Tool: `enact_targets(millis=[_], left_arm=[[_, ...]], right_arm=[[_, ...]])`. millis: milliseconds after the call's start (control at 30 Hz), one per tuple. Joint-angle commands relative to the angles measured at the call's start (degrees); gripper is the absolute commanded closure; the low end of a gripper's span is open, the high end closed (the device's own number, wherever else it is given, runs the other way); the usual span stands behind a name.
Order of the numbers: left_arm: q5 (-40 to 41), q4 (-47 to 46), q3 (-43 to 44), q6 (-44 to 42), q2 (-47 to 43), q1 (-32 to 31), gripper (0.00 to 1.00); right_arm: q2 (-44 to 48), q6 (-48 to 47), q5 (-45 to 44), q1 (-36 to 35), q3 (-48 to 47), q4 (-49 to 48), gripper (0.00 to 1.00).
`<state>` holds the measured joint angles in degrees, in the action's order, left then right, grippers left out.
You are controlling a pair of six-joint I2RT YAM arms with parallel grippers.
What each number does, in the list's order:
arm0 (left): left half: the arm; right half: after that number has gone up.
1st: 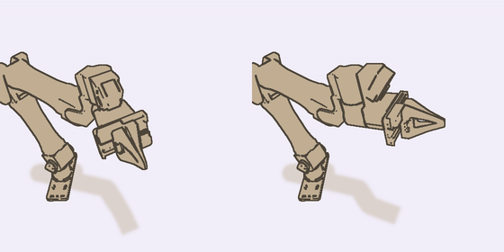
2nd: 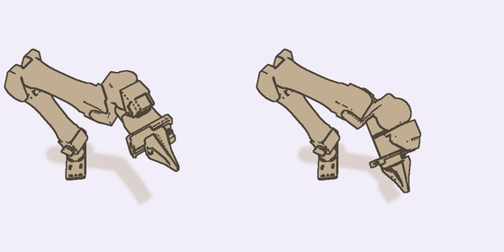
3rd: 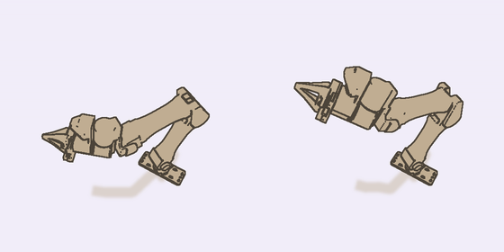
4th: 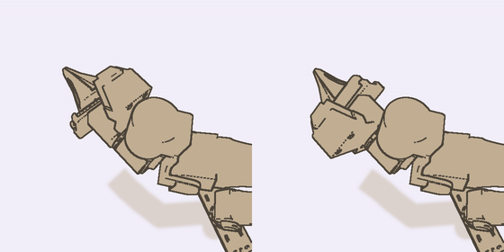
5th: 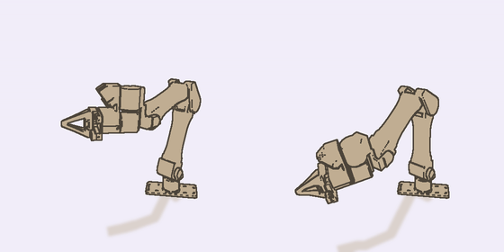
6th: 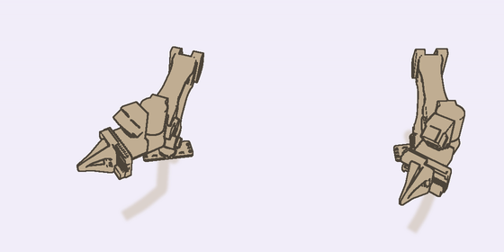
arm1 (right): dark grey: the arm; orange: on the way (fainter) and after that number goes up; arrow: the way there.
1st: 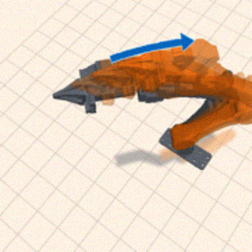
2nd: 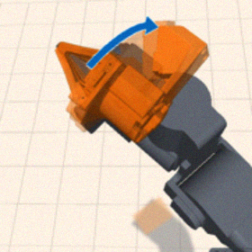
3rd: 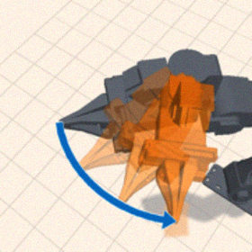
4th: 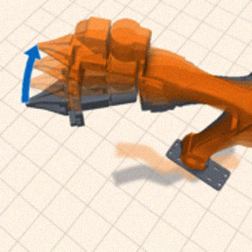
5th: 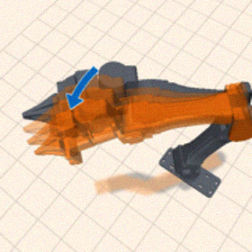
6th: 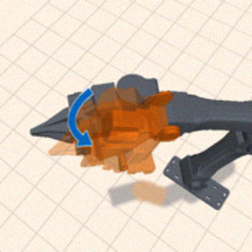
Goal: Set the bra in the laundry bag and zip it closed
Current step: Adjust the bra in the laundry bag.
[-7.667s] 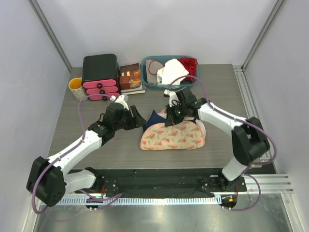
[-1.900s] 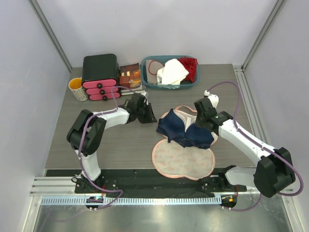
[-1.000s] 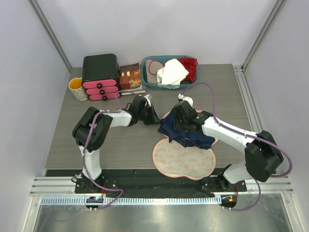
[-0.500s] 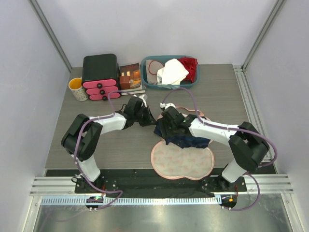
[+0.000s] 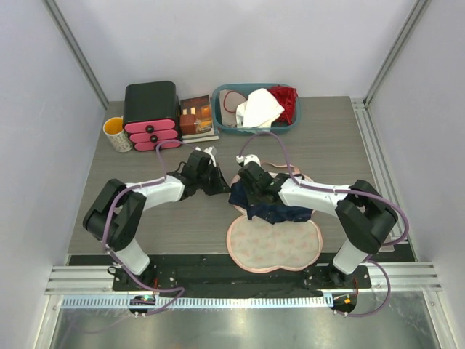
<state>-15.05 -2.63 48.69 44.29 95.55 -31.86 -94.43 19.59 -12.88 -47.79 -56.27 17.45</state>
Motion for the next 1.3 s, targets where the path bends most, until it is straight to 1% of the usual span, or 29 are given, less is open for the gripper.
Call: enact_targets(millis=[0, 67, 200, 267, 300, 400, 433, 500, 533, 600, 633, 700, 733, 833, 933, 1067, 1167, 1267], left_arm=[[1.6, 1.1, -1.6, -1.8, -3.5, -0.1, 1.00], [1.7, 1.1, -2.4, -1.8, -4.1, -0.1, 1.00], [2.8, 1.9, -3.2, -2.4, -5.1, -0.1, 1.00], [3.4, 2.1, -3.7, -2.5, -5.5, -0.1, 1.00], [3.4, 2.2, -3.7, -2.5, -5.6, -0.1, 1.00], [2.9, 2.2, -3.5, -2.5, -5.7, -0.1, 1.00], [2.8, 2.3, -3.5, -2.5, -5.9, -0.1, 1.00], [2.8, 2.4, -3.5, -2.5, -6.2, -0.1, 1.00], [2.8, 2.5, -3.6, -2.5, -6.4, -0.1, 1.00], [2.7, 2.4, -3.6, -2.6, -6.7, -0.1, 1.00], [2.8, 2.5, -3.7, -2.6, -6.9, -0.1, 1.00], [2.7, 2.5, -3.9, -2.6, -7.0, -0.1, 1.00], [2.7, 2.5, -3.9, -2.6, -7.1, -0.1, 1.00], [2.3, 2.5, -4.0, -2.5, -7.3, -0.1, 1.00], [2.0, 2.5, -3.7, -2.5, -7.5, -0.1, 1.00], [1.9, 3.9, -3.6, -2.6, -7.8, -0.1, 1.00], [1.9, 4.0, -3.6, -2.7, -8.2, -0.1, 1.00], [1.8, 4.0, -3.5, -2.6, -8.4, -0.1, 1.00]], right_arm=[[1.2, -1.3, -5.7, -0.2, -2.1, -1.5, 0.92], [1.4, -2.4, -6.3, -0.1, -2.7, -0.7, 0.92], [1.7, -4.6, -10.5, 0.0, -3.4, 0.8, 0.92], [1.6, -5.4, -9.4, 0.2, -3.4, 0.9, 0.92], [1.7, -5.6, -6.9, 0.1, -3.5, 1.0, 0.91], [3.9, -4.2, -3.8, 0.1, -3.1, 0.8, 0.83], [4.9, -3.4, -1.4, 0.0, -2.7, 0.8, 0.77], [7.8, -2.7, 0.7, -0.5, -1.8, 0.7, 0.71], [8.6, -2.7, 2.4, -0.7, -0.8, 0.8, 0.63], [10.5, -3.0, 4.0, -1.6, 0.5, 1.2, 0.55], [12.1, -2.9, 4.6, -1.6, 1.8, 1.3, 0.48], [13.7, -3.4, 6.6, -1.7, 3.8, -0.3, 0.41], [14.0, -3.8, 7.7, -1.8, 5.4, -0.8, 0.36], [12.7, -5.2, 10.7, -1.8, 6.5, -1.9, 0.30], [10.4, -6.5, 10.7, -1.9, 6.3, -2.9, 0.28], [8.2, -8.4, 10.2, -1.9, 6.0, -3.9, 0.29], [7.2, -9.7, 10.2, -2.0, 5.6, -4.1, 0.33], [6.3, -10.4, 9.8, -1.9, 5.4, -4.2, 0.42]])
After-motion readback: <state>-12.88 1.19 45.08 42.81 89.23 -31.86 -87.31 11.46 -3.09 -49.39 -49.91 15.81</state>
